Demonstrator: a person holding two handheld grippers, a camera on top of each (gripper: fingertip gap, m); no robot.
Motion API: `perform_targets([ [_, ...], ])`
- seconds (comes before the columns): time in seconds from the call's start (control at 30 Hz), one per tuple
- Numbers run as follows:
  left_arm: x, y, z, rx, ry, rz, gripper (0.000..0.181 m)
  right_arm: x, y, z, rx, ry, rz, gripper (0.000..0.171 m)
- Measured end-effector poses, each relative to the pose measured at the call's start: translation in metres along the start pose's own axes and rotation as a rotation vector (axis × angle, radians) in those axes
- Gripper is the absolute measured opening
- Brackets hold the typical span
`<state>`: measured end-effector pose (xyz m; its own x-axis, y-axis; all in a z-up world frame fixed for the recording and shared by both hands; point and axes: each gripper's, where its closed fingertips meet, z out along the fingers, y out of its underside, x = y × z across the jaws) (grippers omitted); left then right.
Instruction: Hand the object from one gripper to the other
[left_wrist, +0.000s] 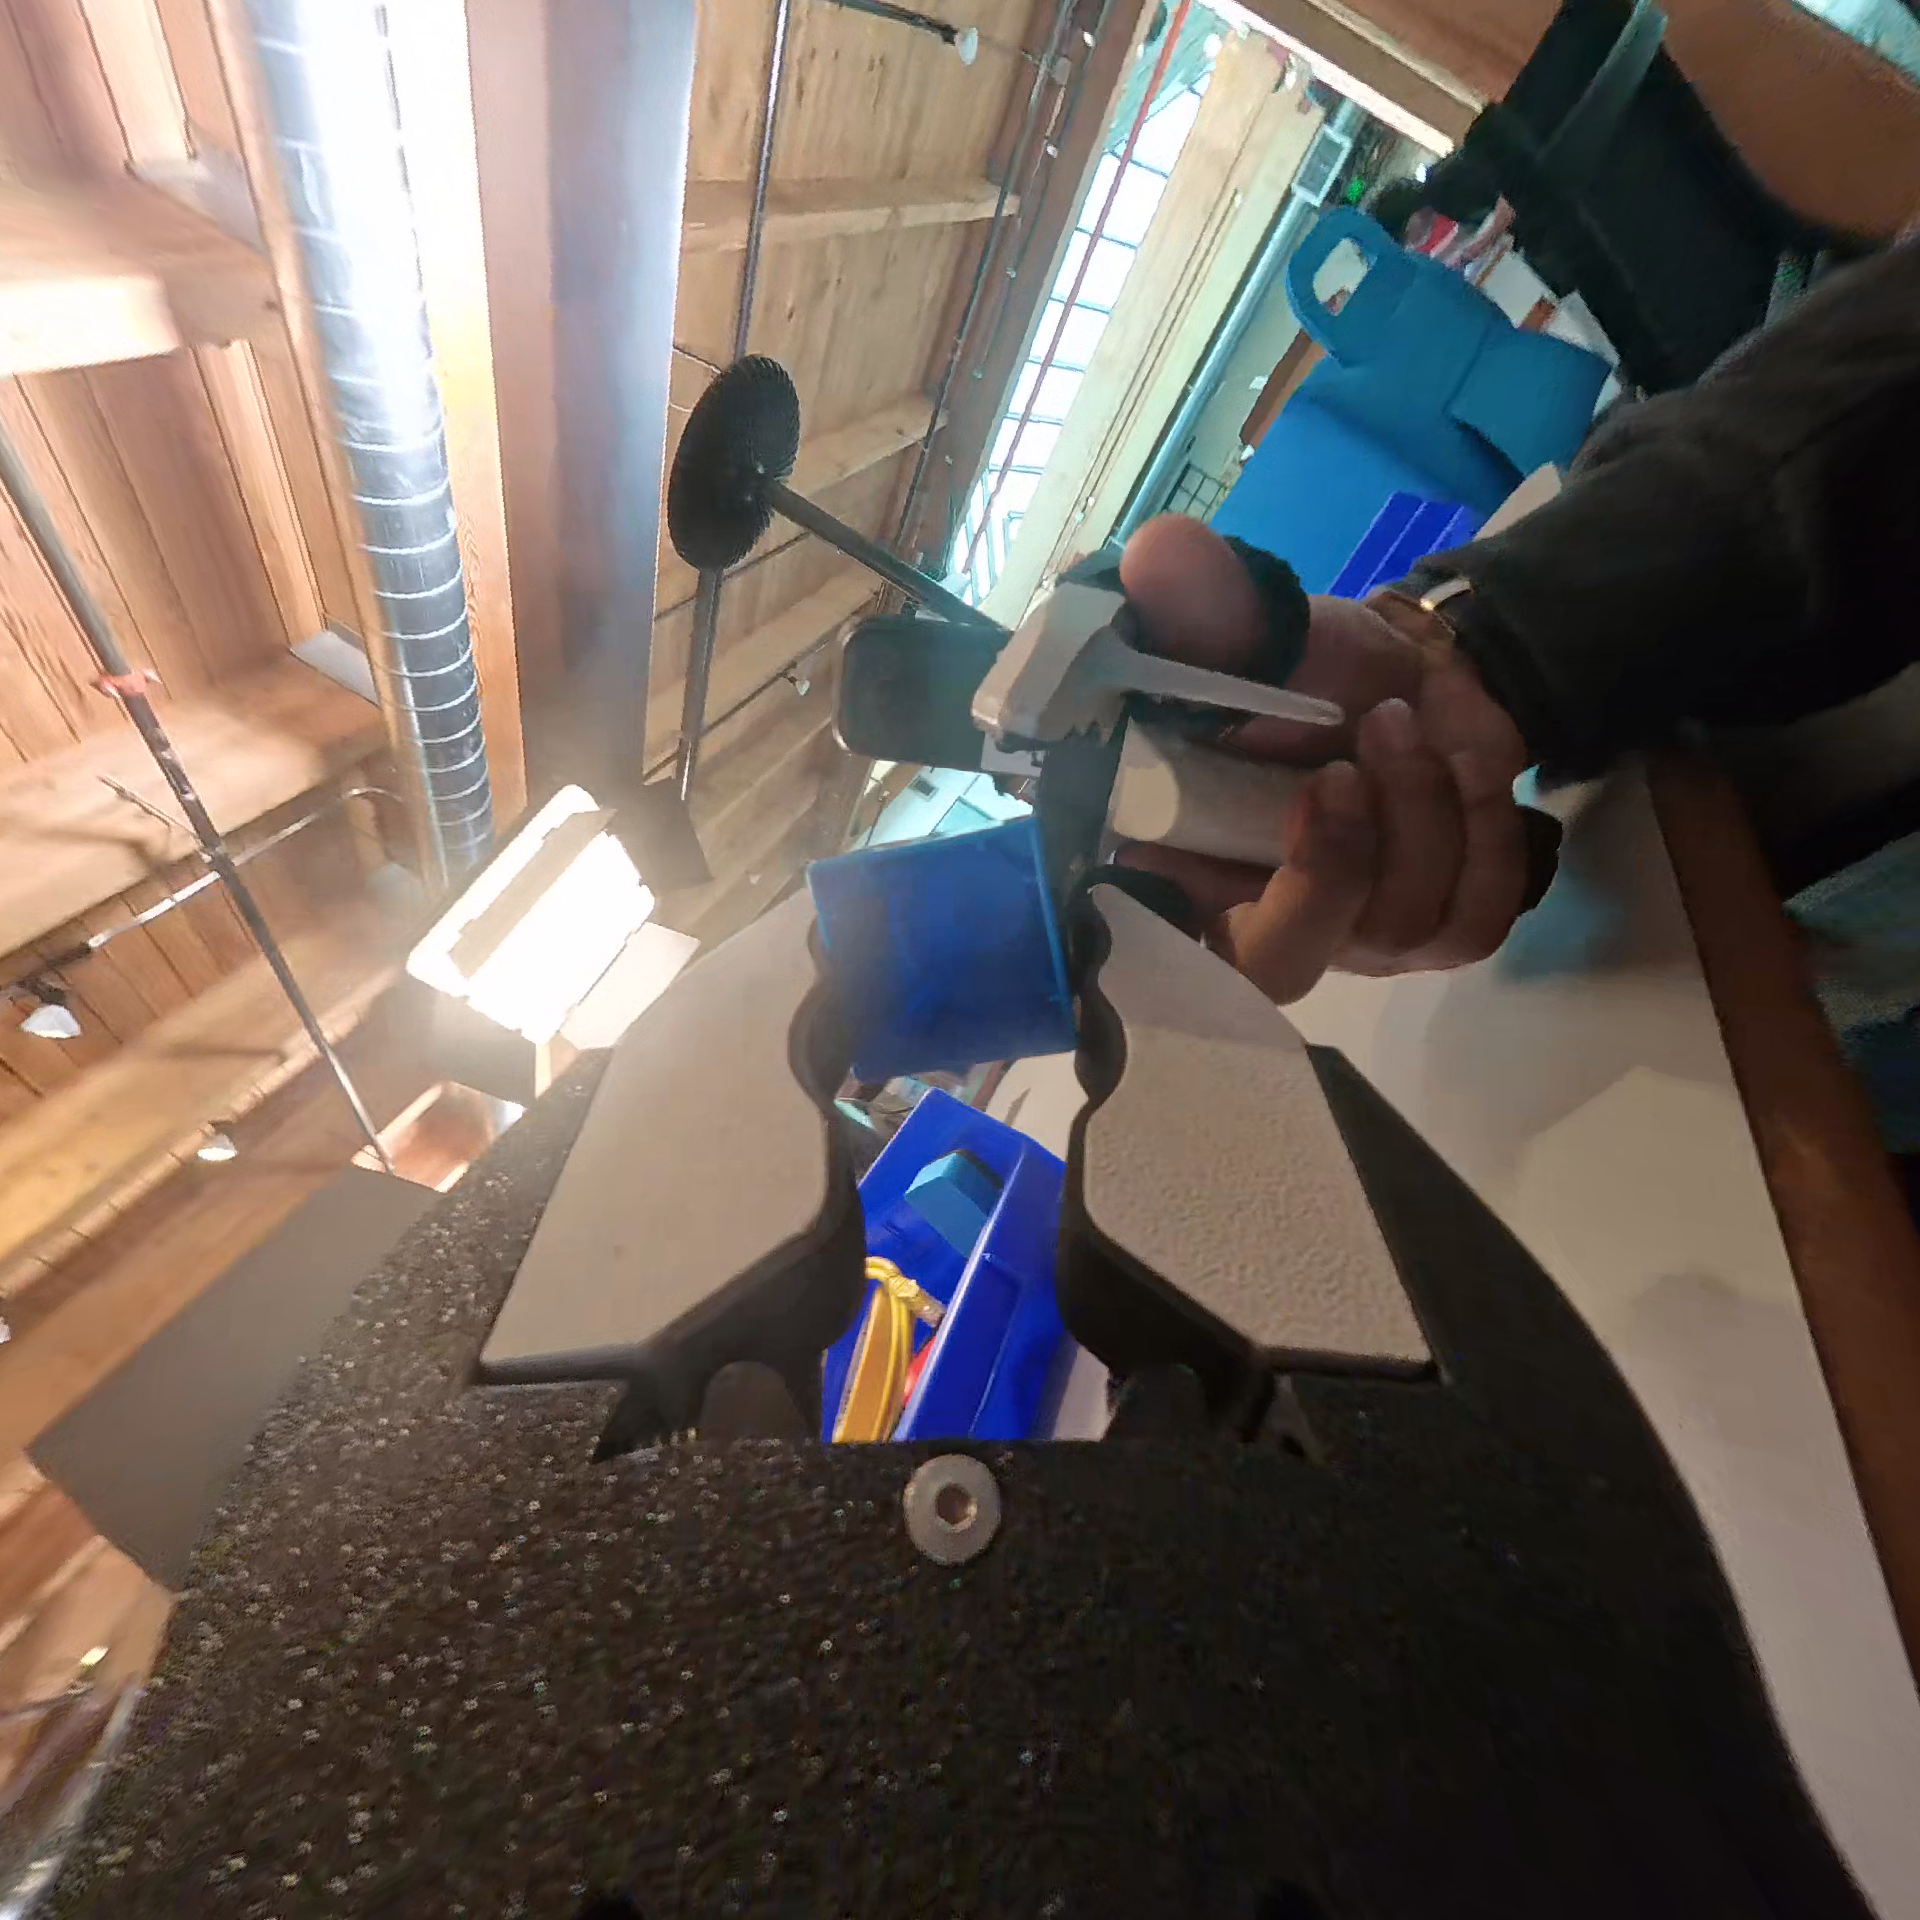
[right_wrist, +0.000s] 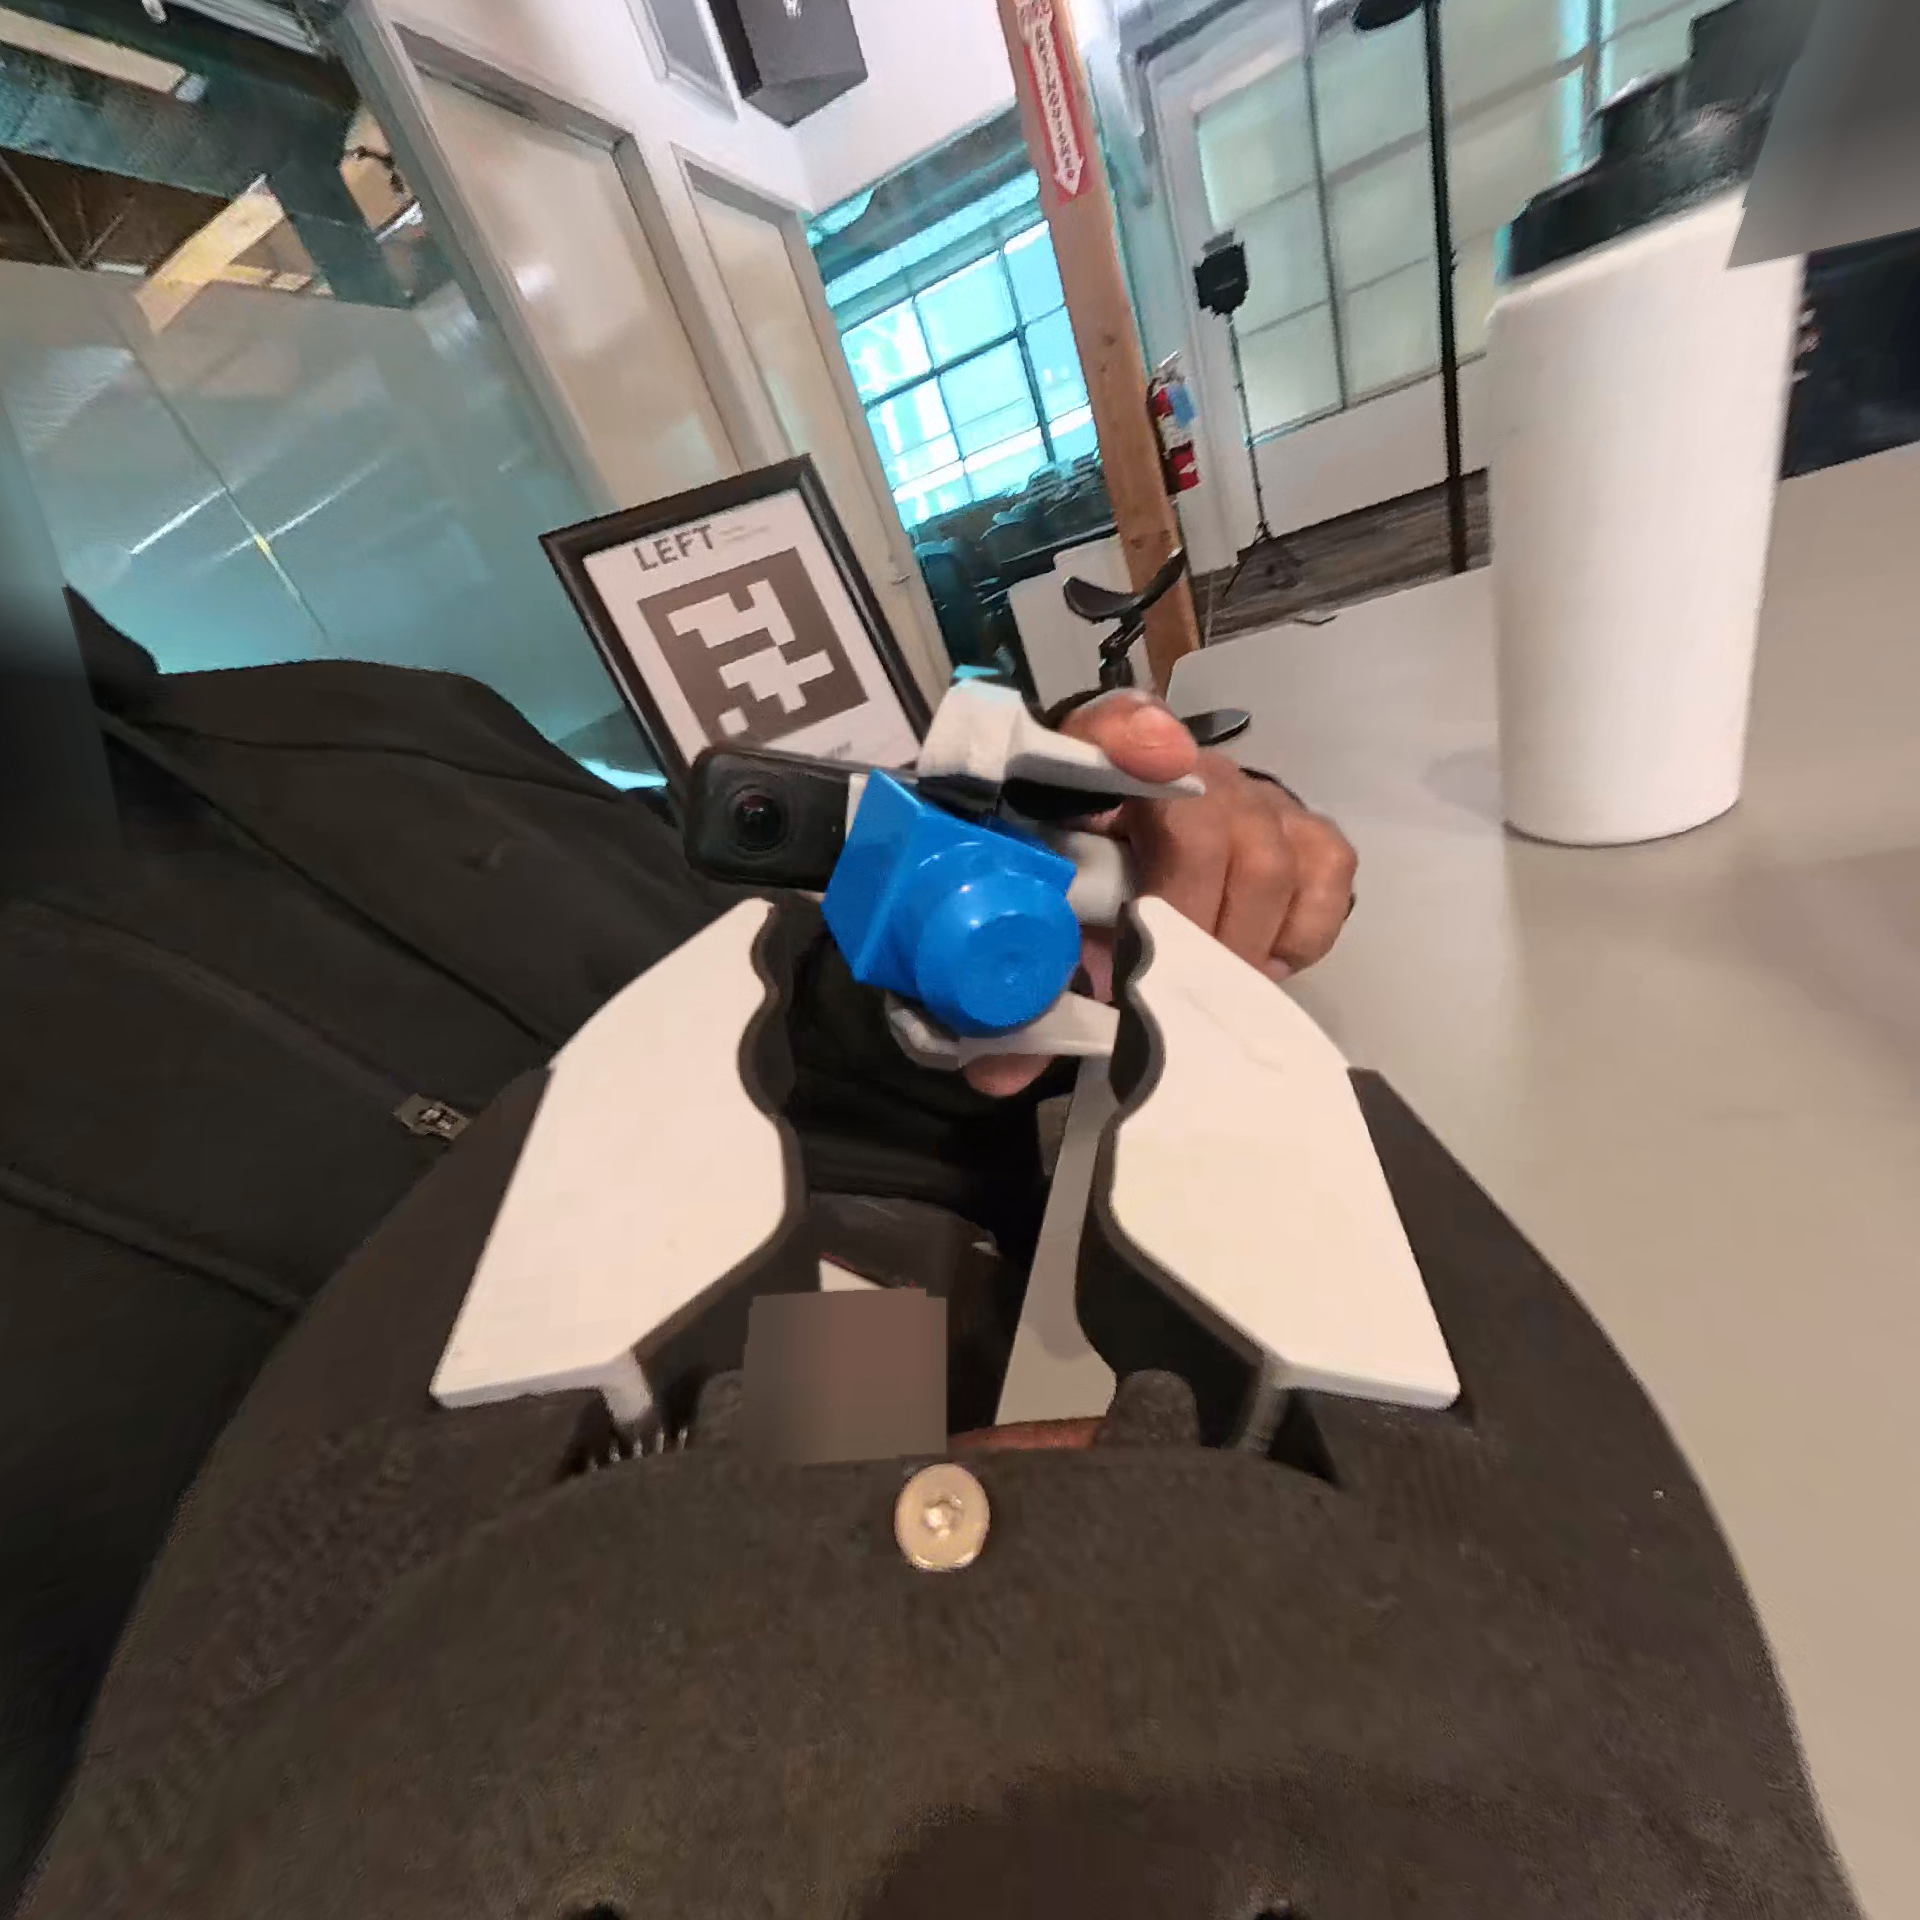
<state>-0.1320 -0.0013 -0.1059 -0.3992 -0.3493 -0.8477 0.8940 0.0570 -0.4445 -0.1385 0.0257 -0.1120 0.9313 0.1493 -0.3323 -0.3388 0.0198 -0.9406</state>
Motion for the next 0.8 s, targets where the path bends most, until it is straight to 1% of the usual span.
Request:
perform_targets([
  [0.07,0.005,0.001,0.001,-0.013,0.011,0.061,0.041,-0.002,0.011,0.005,-0.061,-0.011,0.0,0.059],
  [0.13,0.012,0.004,0.003,-0.024,0.034,0.089,0.041,0.0,0.015,0.009,-0.083,0.008,-0.01,0.059],
  [0.17,0.012,0.005,0.004,-0.034,0.031,0.089,0.041,0.003,0.014,0.008,-0.075,0.027,-0.02,0.05],
  [0.2,0.01,0.009,0.004,-0.058,0.025,0.084,0.042,0.005,0.012,0.006,-0.065,0.042,-0.026,0.047],
  [0.23,0.009,0.015,0.005,-0.082,0.021,0.064,0.041,0.009,0.01,0.005,-0.055,0.068,-0.042,0.04],
  [0.27,0.007,0.02,0.006,-0.105,0.023,0.032,0.041,0.016,0.008,0.003,-0.049,0.118,-0.068,0.04],
  [0.3,0.004,0.025,0.006,-0.123,0.019,-0.013,0.042,0.023,0.005,0.0,-0.042,0.177,-0.1,0.04],
  [0.37,-0.002,0.034,0.005,-0.161,0.013,-0.128,0.05,0.033,0.0,-0.005,-0.03,0.264,-0.172,0.039],
  [0.43,-0.007,0.043,0.005,-0.196,0.017,-0.257,0.055,0.039,-0.008,-0.009,-0.012,0.357,-0.28,0.039],
  [0.5,-0.011,0.047,0.003,-0.21,0.022,-0.376,0.058,0.05,-0.014,-0.016,-0.022,0.501,-0.425,0.039],
  [0.57,-0.016,0.052,0.002,-0.224,0.007,-0.446,0.06,0.062,-0.019,-0.023,-0.043,0.651,-0.556,0.039],
  [0.63,-0.017,0.065,0.001,-0.303,-0.004,-0.501,0.06,0.071,-0.027,-0.03,-0.067,0.814,-0.723,0.039],
  [0.67,-0.014,0.07,0.001,-0.345,0.019,-0.584,0.061,0.074,-0.029,-0.034,-0.096,0.9,-0.839,0.039],
  [0.73,-0.004,0.07,0.001,-0.363,0.113,-0.813,0.069,0.078,-0.028,-0.035,-0.181,1.012,-1.033,0.04],
  [0.8,-0.007,0.066,0.0,-0.34,0.131,-0.956,0.073,0.077,-0.026,-0.032,-0.219,1.035,-1.122,0.039],
])
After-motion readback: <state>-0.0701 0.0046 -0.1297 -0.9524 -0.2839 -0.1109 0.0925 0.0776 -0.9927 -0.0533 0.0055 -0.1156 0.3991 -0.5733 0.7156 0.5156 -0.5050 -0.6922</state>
